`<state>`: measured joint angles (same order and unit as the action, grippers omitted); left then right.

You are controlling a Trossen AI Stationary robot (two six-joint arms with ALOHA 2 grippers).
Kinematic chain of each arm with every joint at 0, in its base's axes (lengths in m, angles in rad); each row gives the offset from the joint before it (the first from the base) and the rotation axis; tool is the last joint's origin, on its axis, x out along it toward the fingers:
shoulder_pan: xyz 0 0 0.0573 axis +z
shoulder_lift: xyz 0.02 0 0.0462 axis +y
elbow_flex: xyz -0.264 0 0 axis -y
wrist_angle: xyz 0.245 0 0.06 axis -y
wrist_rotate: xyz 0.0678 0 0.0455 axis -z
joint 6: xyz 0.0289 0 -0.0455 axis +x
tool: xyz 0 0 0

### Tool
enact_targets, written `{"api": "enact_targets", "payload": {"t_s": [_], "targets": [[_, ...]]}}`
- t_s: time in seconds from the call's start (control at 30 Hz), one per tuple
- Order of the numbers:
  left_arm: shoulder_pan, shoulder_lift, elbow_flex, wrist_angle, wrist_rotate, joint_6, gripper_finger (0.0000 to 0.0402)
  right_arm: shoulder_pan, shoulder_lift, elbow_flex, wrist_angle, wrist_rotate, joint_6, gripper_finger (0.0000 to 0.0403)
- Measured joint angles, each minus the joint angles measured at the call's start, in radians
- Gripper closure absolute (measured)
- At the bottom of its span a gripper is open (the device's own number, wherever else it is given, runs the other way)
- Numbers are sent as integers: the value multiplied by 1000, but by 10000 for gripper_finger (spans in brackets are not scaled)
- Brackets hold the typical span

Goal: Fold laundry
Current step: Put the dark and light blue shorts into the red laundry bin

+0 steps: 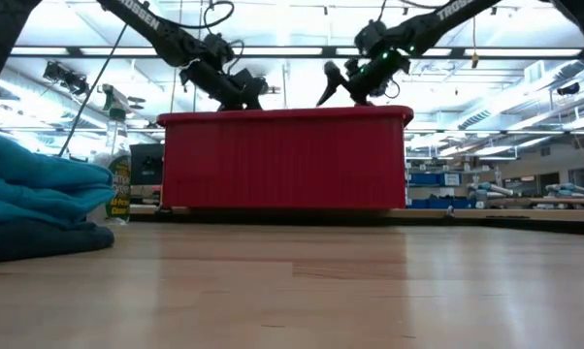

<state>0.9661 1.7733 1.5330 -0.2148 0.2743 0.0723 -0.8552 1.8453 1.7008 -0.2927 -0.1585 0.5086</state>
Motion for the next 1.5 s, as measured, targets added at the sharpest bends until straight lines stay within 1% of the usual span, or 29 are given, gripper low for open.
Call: {"api": "enact_targets", "payload": {"t_s": [0.1, 0.2, 0.27, 0.3, 0.37, 0.43, 0.5, 0.63, 0.7, 0.77, 0.83, 0.93, 1.03, 1.1, 1.17, 1.27, 1.37, 1.43, 1.5], "targets": [[5, 1, 0, -156, -22, -8, 147, -6, -34, 0, -3, -20, -15, 84], [4, -17, 22, -323, -20, -90, 140, -1, -71, -1, -9, -91, -46, 97], [0, -51, 50, -416, 33, -176, 141, 9, -97, -1, -24, -140, -63, 102], [-6, -70, 69, -450, 87, -213, 142, 14, -108, -1, -31, -160, -71, 104], [-27, -111, 111, -499, 183, -239, 146, 29, -126, -2, -42, -191, -88, 107], [-72, -154, 163, -572, 201, -237, 151, 48, -145, -3, -41, -218, -98, 108], [-127, -194, 216, -656, 184, -221, 157, 73, -167, -3, -38, -248, -110, 110], [-256, -267, 280, -854, 73, -210, 169, 138, -204, -3, -59, -263, -148, 113], [-334, -305, 279, -955, 17, -254, 172, 171, -221, -3, -76, -263, -167, 115], [-424, -338, 258, -1031, -41, -343, 173, 207, -238, -3, -105, -263, -172, 116], [-523, -367, 219, -1089, -100, -478, 173, 244, -253, -3, -183, -263, -162, 116], [-689, -422, 123, -1105, -164, -660, 173, 312, -262, -3, -351, -261, -159, 117], [-868, -479, -9, -1098, -195, -866, 173, 397, -270, -4, -481, -240, -170, 117], [-987, -510, -113, -1083, -210, -1018, 173, 459, -273, -4, -526, -200, -172, 117], [-1101, -536, -216, -1050, -218, -1178, 173, 516, -273, -4, -556, -158, -173, 117], [-1263, -548, -359, -958, -218, -1361, 173, 590, -272, -5, -568, -105, -172, 117], [-1384, -535, -489, -847, -217, -1447, 173, 642, -272, -5, -575, -35, -154, 117], [-1432, -514, -568, -748, -218, -1500, 173, 668, -272, -5, -580, -2, -144, 117], [-1470, -492, -652, -689, -218, -1562, 173, 690, -272, -5, -580, 8, -137, 117]]}}
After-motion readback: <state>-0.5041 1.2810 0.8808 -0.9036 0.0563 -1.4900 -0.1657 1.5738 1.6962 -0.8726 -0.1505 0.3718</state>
